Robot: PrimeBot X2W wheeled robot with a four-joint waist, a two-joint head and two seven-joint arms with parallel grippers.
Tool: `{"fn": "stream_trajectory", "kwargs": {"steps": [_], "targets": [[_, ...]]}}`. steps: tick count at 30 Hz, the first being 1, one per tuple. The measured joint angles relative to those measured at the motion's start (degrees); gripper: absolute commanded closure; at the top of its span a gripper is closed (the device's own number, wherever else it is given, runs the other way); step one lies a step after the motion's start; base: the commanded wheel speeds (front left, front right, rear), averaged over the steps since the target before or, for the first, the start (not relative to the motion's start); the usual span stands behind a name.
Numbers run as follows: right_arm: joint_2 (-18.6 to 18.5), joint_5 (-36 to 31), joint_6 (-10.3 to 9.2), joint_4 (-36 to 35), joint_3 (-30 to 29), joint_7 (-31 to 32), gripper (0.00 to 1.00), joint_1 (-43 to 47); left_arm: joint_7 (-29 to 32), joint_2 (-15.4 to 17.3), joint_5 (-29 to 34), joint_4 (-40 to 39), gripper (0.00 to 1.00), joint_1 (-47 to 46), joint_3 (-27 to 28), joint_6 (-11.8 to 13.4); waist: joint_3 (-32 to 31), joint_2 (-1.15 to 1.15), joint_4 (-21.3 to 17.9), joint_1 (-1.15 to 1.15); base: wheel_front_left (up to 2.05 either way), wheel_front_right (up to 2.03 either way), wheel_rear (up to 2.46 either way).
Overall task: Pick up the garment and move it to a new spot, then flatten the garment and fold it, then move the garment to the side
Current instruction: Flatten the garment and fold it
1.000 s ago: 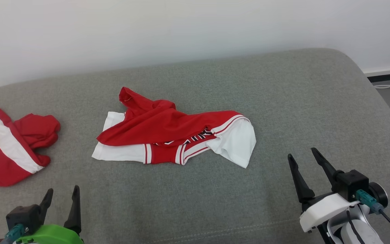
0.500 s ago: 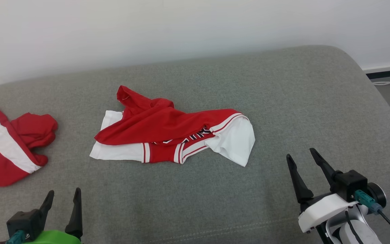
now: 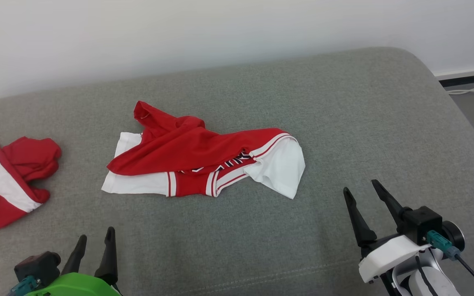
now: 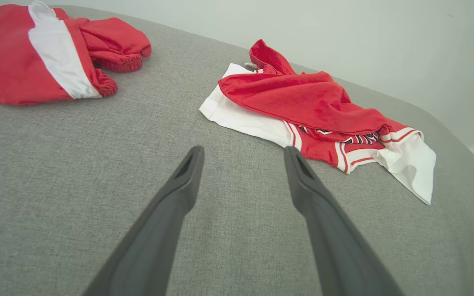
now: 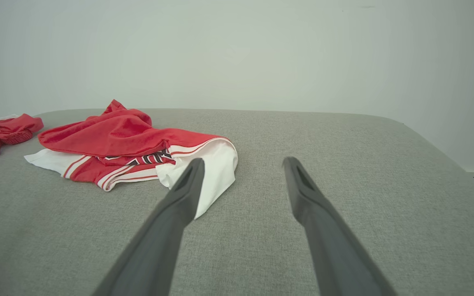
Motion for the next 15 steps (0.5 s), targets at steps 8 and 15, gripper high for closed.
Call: {"fn": "stream_trajectory", "kwargs": {"steps": [8, 15], "targets": [[0.0, 0.0, 0.08, 0.0, 0.0, 0.0, 0.00, -0.1, 1.6, -0.3, -0.5, 0.1, 0.00, -0.5, -0.5, -0.7, 0.8, 0.00, -1.5, 0.00, 0.00, 0.00, 0.00], [0.7, 0.8, 0.46, 0.0, 1.1, 0.0, 0.00, -0.2, 2.6, -0.2, -0.4, 0.3, 0.00, -3.0, -0.8, -0.9, 1.3, 0.00, -1.9, 0.00, 0.00, 0.00, 0.00]]}}
